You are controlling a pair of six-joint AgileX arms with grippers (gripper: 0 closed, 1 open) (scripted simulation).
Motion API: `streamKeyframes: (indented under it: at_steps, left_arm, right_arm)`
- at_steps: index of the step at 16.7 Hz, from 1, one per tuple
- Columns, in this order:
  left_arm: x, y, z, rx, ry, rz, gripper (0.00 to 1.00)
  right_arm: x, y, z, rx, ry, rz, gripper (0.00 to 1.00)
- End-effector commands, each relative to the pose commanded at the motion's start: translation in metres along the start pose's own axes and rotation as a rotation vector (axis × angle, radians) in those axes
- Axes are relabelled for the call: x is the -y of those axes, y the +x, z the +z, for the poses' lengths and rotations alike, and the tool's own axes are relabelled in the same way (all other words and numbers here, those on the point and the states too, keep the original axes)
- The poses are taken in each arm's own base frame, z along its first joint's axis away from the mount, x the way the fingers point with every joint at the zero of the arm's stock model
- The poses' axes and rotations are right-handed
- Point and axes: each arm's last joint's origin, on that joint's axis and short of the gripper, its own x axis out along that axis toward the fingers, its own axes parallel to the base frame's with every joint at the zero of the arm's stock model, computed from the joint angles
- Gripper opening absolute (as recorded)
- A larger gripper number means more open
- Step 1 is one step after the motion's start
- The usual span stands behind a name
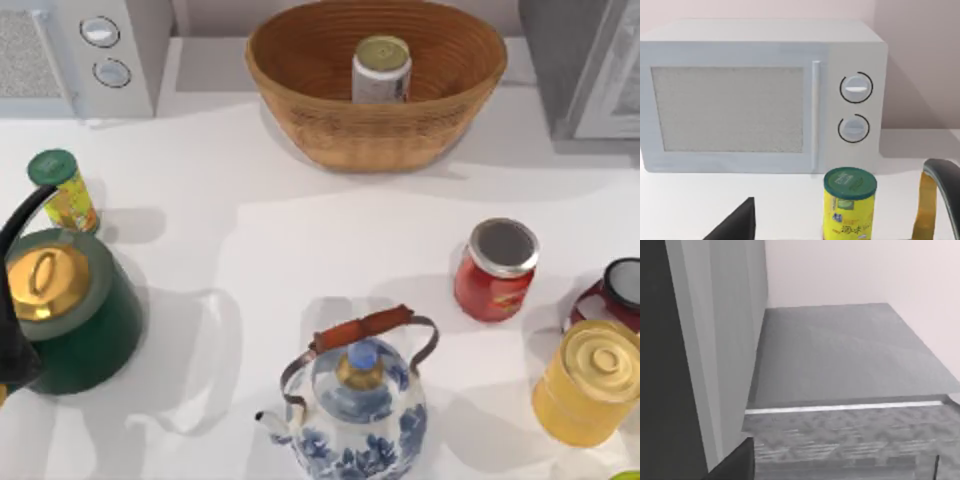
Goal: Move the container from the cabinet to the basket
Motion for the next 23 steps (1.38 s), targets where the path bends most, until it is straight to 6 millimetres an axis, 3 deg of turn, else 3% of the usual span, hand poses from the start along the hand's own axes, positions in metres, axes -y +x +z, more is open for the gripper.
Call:
streamKeyframes:
  at_steps: [3, 5, 8, 11, 15, 19, 20, 23]
  left_arm:
    - [0.0, 0.0, 0.0, 0.0, 0.0, 0.0, 1.0]
    - [0.0, 0.0, 0.0, 0.0, 0.0, 0.0, 1.0]
    - [0.0, 0.0, 0.0, 0.0, 0.0, 0.0, 1.0]
    - [0.0, 0.0, 0.0, 0.0, 0.0, 0.0, 1.0]
    - [0.0, 0.0, 0.0, 0.0, 0.0, 0.0, 1.0]
    - [0.0, 0.0, 0.0, 0.0, 0.0, 0.0, 1.0]
    - [0.0, 0.0, 0.0, 0.0, 0.0, 0.0, 1.0]
    - [0.0, 0.0, 0.0, 0.0, 0.0, 0.0, 1.0]
  right_arm:
    - [-0.06, 0.027, -0.001, -0.005, -0.009, 0.0, 1.0]
    - [-0.105, 0.034, -0.001, -0.002, -0.019, 0.004, 1.0]
    - [-0.168, 0.027, -0.002, 0.01, -0.031, 0.01, 1.0]
    - [-0.212, 0.008, -0.003, 0.023, -0.036, 0.013, 1.0]
    - [-0.236, -0.009, -0.003, 0.032, -0.036, 0.013, 1.0]
    - [-0.237, -0.01, -0.003, 0.033, -0.036, 0.013, 1.0]
    - [-0.227, -0.016, 0.002, 0.051, -0.04, -0.03, 1.0]
    - [-0.228, -0.005, 0.003, 0.05, -0.04, -0.033, 1.0]
